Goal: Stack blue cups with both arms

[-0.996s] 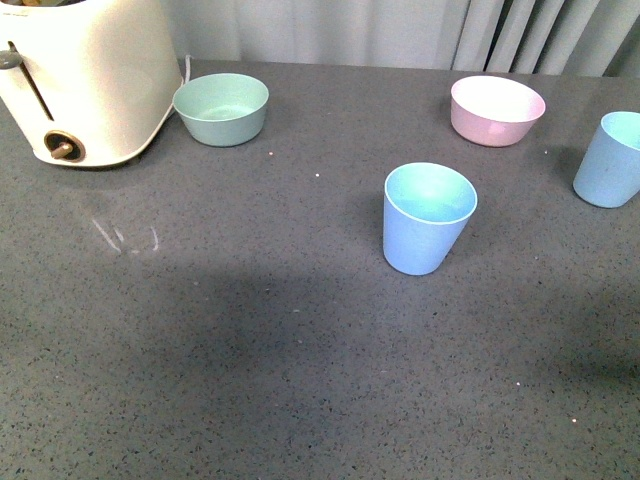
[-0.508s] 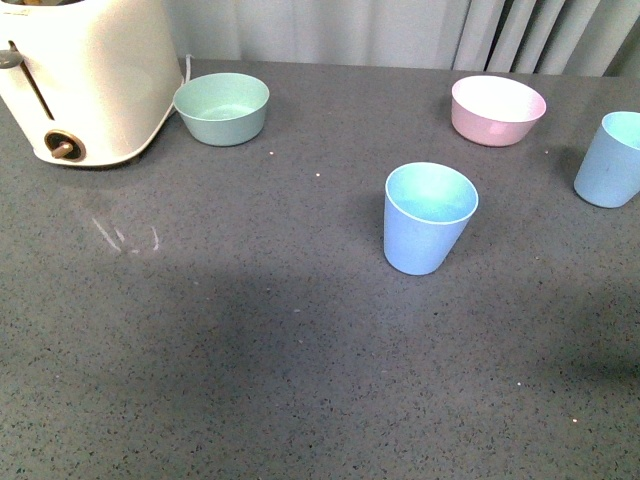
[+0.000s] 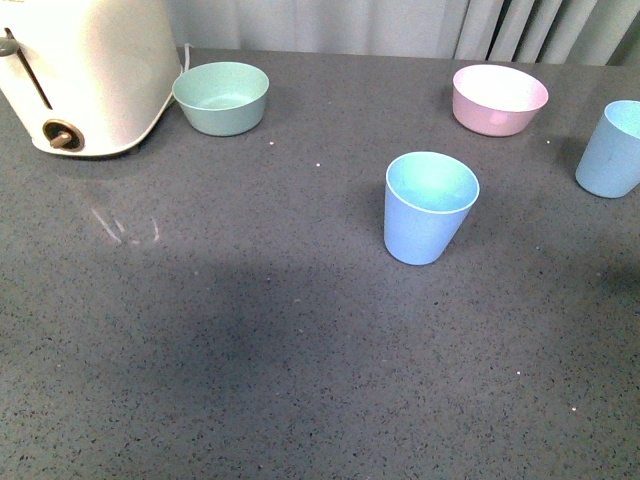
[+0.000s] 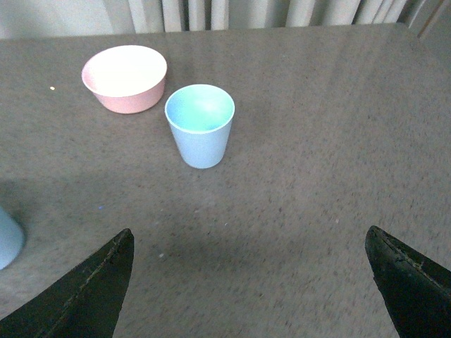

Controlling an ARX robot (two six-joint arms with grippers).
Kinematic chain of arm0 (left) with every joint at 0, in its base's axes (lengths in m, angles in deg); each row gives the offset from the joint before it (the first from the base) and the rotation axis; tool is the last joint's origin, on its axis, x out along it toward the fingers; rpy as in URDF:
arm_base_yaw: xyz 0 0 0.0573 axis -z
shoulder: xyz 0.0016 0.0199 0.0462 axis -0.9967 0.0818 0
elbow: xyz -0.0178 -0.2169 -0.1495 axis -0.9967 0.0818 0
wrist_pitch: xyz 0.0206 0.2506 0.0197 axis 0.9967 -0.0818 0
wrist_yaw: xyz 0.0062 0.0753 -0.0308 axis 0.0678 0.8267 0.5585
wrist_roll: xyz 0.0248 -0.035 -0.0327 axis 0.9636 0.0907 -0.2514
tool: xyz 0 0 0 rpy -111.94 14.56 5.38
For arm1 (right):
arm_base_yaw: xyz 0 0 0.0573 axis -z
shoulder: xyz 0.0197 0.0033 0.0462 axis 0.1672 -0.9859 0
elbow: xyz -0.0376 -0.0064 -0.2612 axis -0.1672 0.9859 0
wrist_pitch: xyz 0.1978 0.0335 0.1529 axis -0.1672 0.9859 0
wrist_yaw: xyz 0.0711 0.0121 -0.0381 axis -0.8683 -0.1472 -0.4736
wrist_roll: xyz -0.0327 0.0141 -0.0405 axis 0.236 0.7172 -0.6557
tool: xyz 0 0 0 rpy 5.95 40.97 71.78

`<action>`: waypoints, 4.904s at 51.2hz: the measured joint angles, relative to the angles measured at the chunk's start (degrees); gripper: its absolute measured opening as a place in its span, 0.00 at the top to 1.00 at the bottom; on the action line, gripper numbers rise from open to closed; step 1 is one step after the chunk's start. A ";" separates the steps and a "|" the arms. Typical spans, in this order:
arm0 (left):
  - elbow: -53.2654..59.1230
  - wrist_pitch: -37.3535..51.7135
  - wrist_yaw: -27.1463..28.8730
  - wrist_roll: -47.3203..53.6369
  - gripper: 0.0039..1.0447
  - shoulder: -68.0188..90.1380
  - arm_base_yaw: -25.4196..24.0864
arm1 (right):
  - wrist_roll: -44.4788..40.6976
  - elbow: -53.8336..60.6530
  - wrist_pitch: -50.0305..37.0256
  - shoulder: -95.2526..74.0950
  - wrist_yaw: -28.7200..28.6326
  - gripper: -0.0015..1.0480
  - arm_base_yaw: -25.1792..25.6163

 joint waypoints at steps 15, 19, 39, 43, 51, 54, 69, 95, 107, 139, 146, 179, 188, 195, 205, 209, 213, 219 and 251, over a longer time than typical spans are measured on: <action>0.00 0.00 0.00 0.11 0.08 -0.02 0.00 | -11.74 -21.24 -3.72 -35.85 1.07 0.09 -3.43; 0.00 0.00 0.00 0.11 0.08 -0.02 0.00 | -12.98 -26.38 -1.79 -40.63 2.60 0.09 -5.07; 0.00 0.00 0.00 0.11 0.08 -0.02 0.00 | -16.81 -40.11 3.63 -53.86 6.56 0.09 -10.38; 0.00 0.00 0.00 0.11 0.08 -0.02 0.00 | -16.96 -41.55 4.11 -55.49 6.95 0.09 -11.17; 0.00 0.00 0.00 0.11 0.08 -0.02 0.00 | -17.07 -44.26 5.66 -58.21 7.98 0.09 -12.72; 0.00 0.00 0.00 0.11 0.08 -0.02 0.00 | -17.05 -44.98 6.01 -58.84 8.22 0.09 -12.98; 0.00 0.00 0.00 0.11 0.08 -0.02 0.00 | -17.03 -48.06 8.15 -62.01 9.53 0.29 -13.38; 0.00 0.00 0.00 0.11 0.08 -0.02 0.00 | -16.39 -47.32 9.73 -61.37 7.56 0.98 -11.02; 0.00 0.00 0.00 0.11 0.08 -0.02 0.00 | -16.74 -41.66 13.79 -51.19 -1.09 0.98 -11.74; 0.00 0.00 0.00 0.11 0.08 -0.02 0.00 | -13.57 -38.73 19.26 -40.54 -9.44 0.98 -32.87; 0.00 0.00 0.00 0.11 0.08 -0.02 0.00 | -13.57 -38.73 18.71 -42.97 -8.81 0.98 -33.68; 0.00 0.00 0.00 0.11 0.08 -0.02 0.00 | -7.69 -35.91 11.85 -37.00 -9.66 0.16 -30.88; 0.00 0.00 0.00 0.11 0.08 0.00 0.00 | -3.39 -28.33 5.55 -25.55 -6.69 0.09 -26.27; 0.00 0.00 -0.07 0.13 0.08 -0.02 0.00 | 0.76 -19.12 -16.44 -23.63 11.37 0.25 -26.69; 0.00 -0.02 0.02 0.13 0.08 -0.02 0.00 | 2.91 -2.73 -31.85 -14.82 13.18 0.63 -22.38; 0.00 -0.02 -0.02 0.13 0.08 -0.02 0.00 | 2.99 1.79 -32.26 -11.41 11.82 0.80 -20.48; 0.00 -0.02 -0.02 0.11 0.08 -0.02 0.00 | 3.04 4.61 -32.28 -9.22 10.75 0.92 -19.41; 0.00 -0.02 0.00 0.13 0.08 -0.02 0.00 | 3.15 8.07 -32.22 -5.25 8.98 0.98 -18.08; 0.00 -0.02 0.00 0.11 0.08 -0.02 0.00 | 3.26 19.89 -23.47 16.11 1.86 0.98 -10.56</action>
